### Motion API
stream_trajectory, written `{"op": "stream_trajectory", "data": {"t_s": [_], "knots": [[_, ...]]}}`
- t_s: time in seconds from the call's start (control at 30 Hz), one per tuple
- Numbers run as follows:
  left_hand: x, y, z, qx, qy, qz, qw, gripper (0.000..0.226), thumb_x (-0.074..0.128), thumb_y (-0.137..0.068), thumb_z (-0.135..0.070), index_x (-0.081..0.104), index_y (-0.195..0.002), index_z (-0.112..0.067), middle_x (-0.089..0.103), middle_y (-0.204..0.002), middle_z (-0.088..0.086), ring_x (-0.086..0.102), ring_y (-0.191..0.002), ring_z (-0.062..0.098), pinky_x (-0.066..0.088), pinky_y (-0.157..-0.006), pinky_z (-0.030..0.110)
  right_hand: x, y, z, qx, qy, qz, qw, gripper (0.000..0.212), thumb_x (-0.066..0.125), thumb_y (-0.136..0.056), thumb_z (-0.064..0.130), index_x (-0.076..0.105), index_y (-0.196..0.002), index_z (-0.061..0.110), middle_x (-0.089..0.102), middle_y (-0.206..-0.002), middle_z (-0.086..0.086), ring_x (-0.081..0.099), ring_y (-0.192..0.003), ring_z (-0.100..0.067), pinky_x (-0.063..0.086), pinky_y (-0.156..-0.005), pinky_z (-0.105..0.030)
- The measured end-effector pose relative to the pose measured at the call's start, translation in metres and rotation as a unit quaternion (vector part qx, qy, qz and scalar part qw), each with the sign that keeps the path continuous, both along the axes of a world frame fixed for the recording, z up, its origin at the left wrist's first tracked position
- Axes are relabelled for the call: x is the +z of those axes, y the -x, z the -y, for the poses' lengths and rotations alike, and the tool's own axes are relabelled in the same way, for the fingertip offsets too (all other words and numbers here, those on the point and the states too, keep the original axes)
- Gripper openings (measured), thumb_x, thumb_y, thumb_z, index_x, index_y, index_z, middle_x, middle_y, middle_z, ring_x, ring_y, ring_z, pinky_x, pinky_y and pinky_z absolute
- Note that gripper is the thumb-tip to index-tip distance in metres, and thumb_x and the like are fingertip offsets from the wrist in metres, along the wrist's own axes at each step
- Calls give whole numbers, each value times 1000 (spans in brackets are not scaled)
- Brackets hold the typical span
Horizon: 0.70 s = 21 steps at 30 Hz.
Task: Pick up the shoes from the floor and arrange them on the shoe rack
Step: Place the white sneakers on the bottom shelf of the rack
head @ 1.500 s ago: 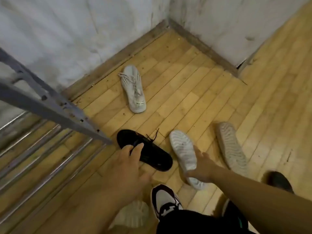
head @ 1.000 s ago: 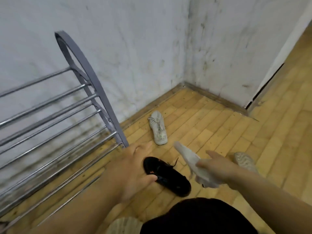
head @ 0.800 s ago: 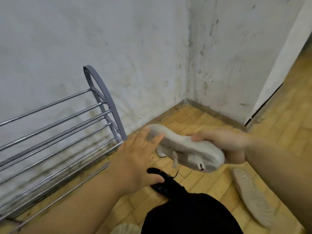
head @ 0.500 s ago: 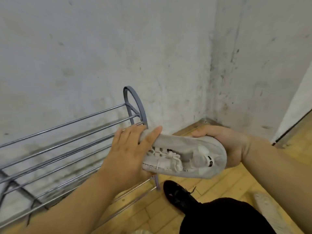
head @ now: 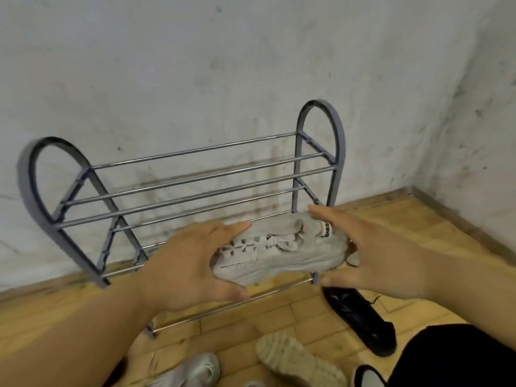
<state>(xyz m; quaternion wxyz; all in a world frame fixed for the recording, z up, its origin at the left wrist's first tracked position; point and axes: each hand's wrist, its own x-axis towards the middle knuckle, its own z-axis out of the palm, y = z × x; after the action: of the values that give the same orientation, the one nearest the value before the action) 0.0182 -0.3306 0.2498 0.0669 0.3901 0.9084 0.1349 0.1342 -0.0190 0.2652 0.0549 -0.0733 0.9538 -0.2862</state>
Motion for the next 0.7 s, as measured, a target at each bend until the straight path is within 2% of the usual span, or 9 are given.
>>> {"op": "stream_trajectory", "data": {"t_s": [0.07,0.13,0.23,0.3,0.4,0.47,0.6,0.7], "knots": [[-1,5,6,3,0,23,1000,113,67,-63,-89,9,-155,-60,34,-150,-26,32,-135,2,31,-107,24,-2,9,8,-19,-25,-28,999,111,82,-71,66,1,-148,71,19,-139,56,32,-123,23,31,-104,-17],[-6,9,14,1,10,53,999,111,67,-66,-88,5,-154,-64,30,-155,-28,31,-139,3,35,-113,31,-4,19,18,-11,-49,-40,998,112,79,-71,68,-2,-148,71,21,-144,44,28,-127,14,30,-104,-21],[-10,15,28,4,-8,136,991,106,74,-67,-82,11,-151,-68,25,-158,-34,31,-144,0,35,-114,27,-10,33,37,32,-83,-52,995,110,77,-75,67,0,-152,65,23,-143,38,26,-124,14,30,-102,-16],[-12,17,37,3,14,172,985,105,77,-68,-77,14,-152,-66,19,-159,-36,26,-146,-2,30,-117,27,-18,40,49,67,-124,-26,990,109,74,-77,70,-4,-153,63,25,-140,34,25,-120,13,28,-97,-11],[-18,15,46,-5,87,217,972,109,83,-69,-67,19,-156,-56,21,-161,-31,27,-145,1,26,-120,32,-37,41,70,126,-160,63,977,110,66,-76,80,-16,-149,66,31,-149,21,31,-136,-9,33,-106,-30],[-23,11,51,-4,108,254,961,110,85,-69,-64,22,-158,-52,23,-164,-25,27,-148,6,27,-119,32,-50,39,80,155,-169,101,968,111,62,-75,83,-21,-147,65,29,-158,10,31,-144,-19,35,-111,-39],[-25,3,59,20,153,254,955,106,82,-70,-67,23,-157,-53,27,-163,-23,32,-146,10,30,-110,30,-69,43,96,190,-178,136,956,120,64,-75,83,-26,-151,56,6,-170,11,24,-152,-21,32,-116,-37],[-24,-2,69,37,231,227,946,109,76,-69,-77,20,-158,-51,25,-166,-18,30,-150,15,30,-115,36,-94,49,113,178,-130,156,963,129,72,-76,75,-29,-151,51,6,-172,7,28,-152,-23,36,-115,-37]]}}
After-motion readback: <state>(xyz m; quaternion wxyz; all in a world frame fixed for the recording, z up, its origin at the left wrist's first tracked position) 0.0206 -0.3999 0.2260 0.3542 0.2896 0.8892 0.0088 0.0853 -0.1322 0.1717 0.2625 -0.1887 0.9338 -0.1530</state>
